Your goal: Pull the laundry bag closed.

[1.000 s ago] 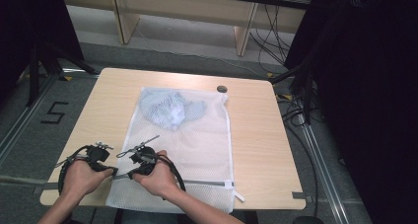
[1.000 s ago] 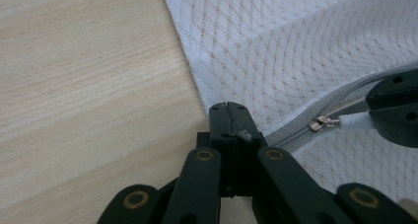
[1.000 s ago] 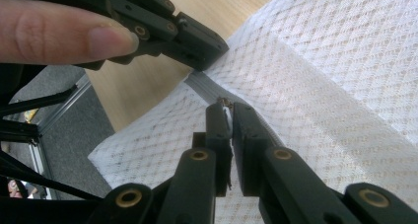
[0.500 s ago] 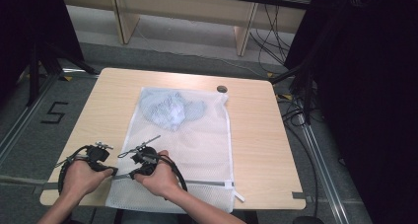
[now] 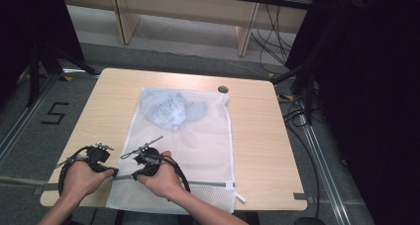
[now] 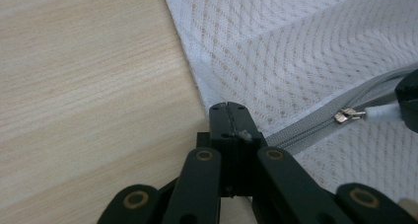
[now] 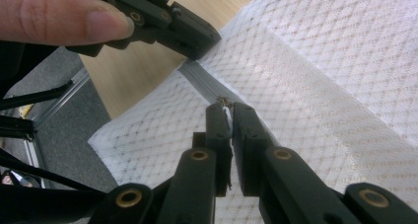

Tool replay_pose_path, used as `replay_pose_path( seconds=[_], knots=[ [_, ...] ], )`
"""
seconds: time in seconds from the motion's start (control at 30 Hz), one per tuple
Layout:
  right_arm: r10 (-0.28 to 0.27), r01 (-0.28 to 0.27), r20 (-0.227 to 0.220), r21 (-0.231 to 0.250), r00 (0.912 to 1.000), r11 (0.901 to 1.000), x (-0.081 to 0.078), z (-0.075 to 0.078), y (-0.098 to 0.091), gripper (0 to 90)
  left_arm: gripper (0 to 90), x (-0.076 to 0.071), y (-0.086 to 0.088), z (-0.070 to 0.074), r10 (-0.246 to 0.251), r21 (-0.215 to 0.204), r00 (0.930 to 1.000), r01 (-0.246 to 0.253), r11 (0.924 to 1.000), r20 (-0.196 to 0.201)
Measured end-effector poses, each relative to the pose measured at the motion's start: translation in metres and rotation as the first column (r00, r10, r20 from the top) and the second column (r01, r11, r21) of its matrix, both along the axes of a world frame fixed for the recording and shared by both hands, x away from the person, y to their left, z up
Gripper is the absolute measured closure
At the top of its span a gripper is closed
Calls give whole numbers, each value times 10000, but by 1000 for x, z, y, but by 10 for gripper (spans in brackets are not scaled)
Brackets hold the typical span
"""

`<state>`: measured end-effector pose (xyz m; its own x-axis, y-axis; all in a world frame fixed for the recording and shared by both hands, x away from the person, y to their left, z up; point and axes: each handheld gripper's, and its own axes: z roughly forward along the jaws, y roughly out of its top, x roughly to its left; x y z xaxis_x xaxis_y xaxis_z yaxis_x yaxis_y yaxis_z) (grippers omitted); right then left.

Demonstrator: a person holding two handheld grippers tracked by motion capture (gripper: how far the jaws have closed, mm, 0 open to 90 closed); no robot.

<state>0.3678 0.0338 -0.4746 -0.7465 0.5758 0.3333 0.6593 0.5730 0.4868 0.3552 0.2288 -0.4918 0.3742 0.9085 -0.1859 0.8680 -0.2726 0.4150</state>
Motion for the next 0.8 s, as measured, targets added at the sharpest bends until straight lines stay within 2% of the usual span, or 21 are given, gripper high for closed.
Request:
replay_pose_path(
  seconds=[0.13, 0.37, 0.4, 0.5, 0.67, 0.8],
  knots=[
    [33, -32, -19, 156, 10000, 9999, 0, 0, -1, 870, 899, 0, 0, 0, -14, -6, 10000, 14, 10000, -1],
    [-66, 66, -94, 26, 9999, 10000, -1, 1, -2, 870, 899, 0, 0, 0, -27, -12, 10000, 27, 10000, 3],
    [-40, 41, -83, 184, 10000, 9998, -1, 1, -3, 870, 899, 0, 0, 0, -18, -15, 10000, 18, 10000, 5],
    [-6, 6, 29, -65, 10000, 10000, -1, 1, -5, 870, 899, 0, 0, 0, -27, 8, 10000, 27, 10000, 10],
    [-12, 13, -134, 66, 9999, 10000, -2, 1, -5, 870, 899, 0, 0, 0, -29, -1, 10000, 29, 10000, 4],
    [21, -20, -72, 102, 10000, 9999, -2, 1, -5, 870, 899, 0, 0, 0, -33, -12, 10000, 33, 10000, 0]
  ],
)
